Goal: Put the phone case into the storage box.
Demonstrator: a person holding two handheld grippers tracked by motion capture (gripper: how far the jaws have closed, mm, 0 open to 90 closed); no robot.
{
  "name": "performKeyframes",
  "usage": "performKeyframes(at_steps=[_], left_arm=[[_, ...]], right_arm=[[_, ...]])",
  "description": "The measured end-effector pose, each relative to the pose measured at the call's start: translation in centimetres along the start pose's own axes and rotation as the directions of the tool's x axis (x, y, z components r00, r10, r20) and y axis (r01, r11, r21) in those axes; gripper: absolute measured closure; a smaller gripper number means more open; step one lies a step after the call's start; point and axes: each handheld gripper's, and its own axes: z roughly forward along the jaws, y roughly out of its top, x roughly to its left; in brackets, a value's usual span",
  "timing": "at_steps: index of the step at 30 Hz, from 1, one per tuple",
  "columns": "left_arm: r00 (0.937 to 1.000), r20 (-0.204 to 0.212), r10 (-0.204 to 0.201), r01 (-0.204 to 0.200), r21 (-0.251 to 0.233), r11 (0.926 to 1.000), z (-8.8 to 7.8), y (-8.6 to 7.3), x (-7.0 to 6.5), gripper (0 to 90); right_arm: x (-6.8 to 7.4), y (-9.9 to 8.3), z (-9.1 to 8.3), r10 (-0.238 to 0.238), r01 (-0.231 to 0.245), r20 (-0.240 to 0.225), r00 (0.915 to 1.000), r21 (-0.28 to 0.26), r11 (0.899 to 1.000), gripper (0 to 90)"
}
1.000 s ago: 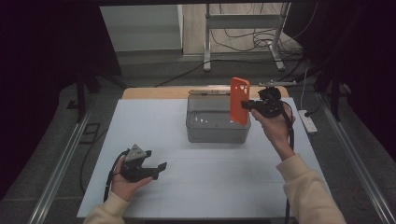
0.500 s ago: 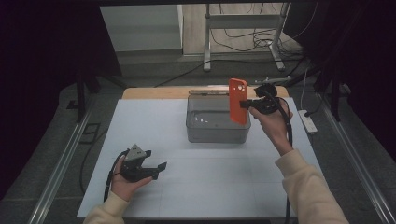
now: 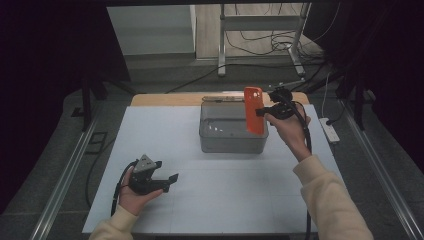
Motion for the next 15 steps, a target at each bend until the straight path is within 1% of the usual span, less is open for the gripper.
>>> performKeyframes(at_steps=[7,15], left_arm=[[1.0,-0.001,0.002,-0.002,0.0,1.0,-0.02,0.01,0.02,18.9],[1.0,-0.001,0.002,-0.002,-0.001,1.0,-0.01,0.01,0.0,18.9]], right_arm=[[-0.15,0.22,0.45,0.009,-0.009,0.009,0.9999,0.025,1.0,79.5],[-0.18,0.28,0.61,0.011,-0.012,0.013,0.9999,0.036,0.999,79.5]])
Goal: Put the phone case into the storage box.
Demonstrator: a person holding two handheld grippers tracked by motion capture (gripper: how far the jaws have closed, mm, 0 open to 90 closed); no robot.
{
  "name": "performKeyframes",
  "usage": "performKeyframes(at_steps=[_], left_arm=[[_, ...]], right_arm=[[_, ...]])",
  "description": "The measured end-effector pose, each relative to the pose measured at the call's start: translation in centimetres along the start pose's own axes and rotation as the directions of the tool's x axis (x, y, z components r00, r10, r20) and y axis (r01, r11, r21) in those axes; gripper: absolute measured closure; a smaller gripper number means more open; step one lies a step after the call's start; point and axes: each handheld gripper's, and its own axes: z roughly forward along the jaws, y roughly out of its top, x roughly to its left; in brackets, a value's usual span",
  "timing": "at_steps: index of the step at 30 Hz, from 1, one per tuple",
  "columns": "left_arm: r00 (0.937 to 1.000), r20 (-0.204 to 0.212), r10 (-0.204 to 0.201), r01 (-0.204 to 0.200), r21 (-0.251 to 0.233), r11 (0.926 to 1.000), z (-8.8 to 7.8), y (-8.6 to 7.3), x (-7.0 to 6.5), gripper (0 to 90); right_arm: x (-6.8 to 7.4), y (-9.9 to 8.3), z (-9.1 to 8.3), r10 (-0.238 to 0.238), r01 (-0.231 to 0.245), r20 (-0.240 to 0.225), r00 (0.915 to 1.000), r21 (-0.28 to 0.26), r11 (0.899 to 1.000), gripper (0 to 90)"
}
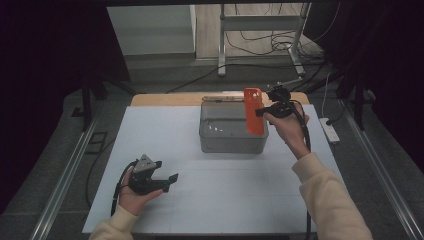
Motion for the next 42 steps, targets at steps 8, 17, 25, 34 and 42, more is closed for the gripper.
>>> performKeyframes(at_steps=[8,17,25,34,42], left_arm=[[1.0,0.0,0.0,0.0,0.002,1.0,0.0,0.0,0.0,18.8],[1.0,0.0,0.001,-0.001,0.003,1.0,0.0,0.0,0.0,18.9],[1.0,0.0,0.001,-0.001,0.002,1.0,0.0,0.0,0.0,18.9],[1.0,0.0,0.002,-0.002,0.002,1.0,0.0,0.0,0.0,18.9],[1.0,-0.001,0.004,-0.004,0.001,1.0,0.0,0.0,0.0,19.0]], right_arm=[[-0.1,0.0,0.2,0.002,-0.002,0.004,1.0,0.01,1.0,79.5],[-0.2,0.2,0.8,0.002,-0.002,0.006,1.0,0.035,0.999,79.5],[-0.4,0.6,1.3,0.022,-0.023,0.008,0.9997,0.059,0.998,79.5],[-1.0,1.1,2.4,0.05,-0.052,0.015,0.9986,0.114,0.992,79.4],[-1.2,1.6,3.2,0.078,-0.078,0.008,0.9969,0.167,0.983,79.4]])
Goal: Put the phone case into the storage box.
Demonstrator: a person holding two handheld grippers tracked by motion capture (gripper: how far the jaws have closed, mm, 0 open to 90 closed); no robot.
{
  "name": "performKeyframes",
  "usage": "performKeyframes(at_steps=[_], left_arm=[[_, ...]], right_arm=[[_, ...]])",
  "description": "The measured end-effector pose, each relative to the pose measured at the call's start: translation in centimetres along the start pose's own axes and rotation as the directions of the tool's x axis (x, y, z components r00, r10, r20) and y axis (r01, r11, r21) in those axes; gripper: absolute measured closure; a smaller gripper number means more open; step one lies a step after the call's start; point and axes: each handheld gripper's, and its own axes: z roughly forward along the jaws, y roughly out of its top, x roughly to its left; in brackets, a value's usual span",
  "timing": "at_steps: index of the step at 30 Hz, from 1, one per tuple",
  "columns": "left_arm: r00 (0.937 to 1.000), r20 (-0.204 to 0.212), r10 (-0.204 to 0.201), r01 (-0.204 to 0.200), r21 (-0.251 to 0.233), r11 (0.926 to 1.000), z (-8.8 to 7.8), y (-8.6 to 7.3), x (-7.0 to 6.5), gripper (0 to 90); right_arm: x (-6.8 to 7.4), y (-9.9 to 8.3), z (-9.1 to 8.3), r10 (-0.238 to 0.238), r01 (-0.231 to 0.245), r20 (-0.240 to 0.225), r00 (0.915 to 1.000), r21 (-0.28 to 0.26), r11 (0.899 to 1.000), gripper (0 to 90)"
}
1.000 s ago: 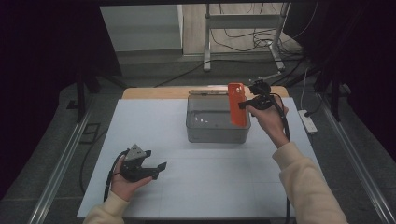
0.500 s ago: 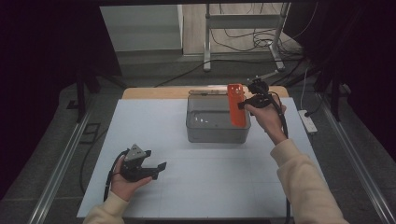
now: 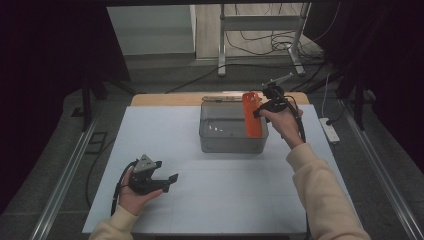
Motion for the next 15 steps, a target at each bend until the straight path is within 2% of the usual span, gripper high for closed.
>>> performKeyframes(at_steps=[4,15], left_arm=[[1.0,-0.001,0.0,0.0,0.0,1.0,-0.01,0.01,0.0,19.0],[1.0,-0.001,0.003,-0.003,0.0,1.0,-0.03,0.01,0.01,19.0]], right_arm=[[-0.24,0.33,0.25,0.01,-0.01,0.006,0.9999,0.025,1.0,79.4],[-0.45,0.75,0.87,0.027,-0.028,0.012,0.9996,0.044,0.999,79.4]])
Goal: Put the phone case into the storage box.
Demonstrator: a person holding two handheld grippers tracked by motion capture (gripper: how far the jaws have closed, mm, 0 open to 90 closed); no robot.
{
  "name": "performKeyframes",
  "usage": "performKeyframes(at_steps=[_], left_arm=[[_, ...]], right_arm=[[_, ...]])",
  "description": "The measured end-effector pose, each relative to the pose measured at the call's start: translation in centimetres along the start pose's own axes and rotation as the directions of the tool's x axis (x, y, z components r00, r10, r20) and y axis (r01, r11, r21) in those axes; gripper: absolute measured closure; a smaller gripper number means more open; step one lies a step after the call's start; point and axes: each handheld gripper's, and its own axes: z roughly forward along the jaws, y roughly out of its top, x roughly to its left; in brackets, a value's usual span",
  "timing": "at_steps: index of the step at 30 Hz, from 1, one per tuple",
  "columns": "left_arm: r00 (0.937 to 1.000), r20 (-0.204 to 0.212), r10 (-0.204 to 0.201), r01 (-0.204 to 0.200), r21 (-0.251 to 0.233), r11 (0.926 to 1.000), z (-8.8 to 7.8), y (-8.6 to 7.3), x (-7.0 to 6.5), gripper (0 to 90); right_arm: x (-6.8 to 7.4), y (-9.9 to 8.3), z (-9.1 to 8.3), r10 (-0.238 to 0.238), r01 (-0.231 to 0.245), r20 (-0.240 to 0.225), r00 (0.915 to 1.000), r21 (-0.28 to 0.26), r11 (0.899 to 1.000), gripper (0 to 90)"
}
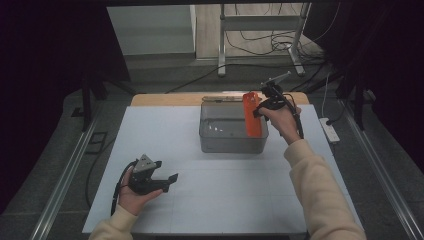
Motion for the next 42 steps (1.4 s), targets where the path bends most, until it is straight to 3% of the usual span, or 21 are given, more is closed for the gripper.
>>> performKeyframes(at_steps=[27,42], left_arm=[[1.0,-0.001,0.002,-0.002,0.0,1.0,0.0,0.0,0.0,19.0],[1.0,0.0,0.001,-0.001,-0.001,1.0,0.0,0.0,0.0,19.1]], right_arm=[[-0.6,0.9,1.5,0.044,-0.047,0.04,0.9982,0.079,0.996,79.4],[-0.8,1.3,1.8,0.057,-0.059,0.025,0.9981,0.1,0.993,79.6]])
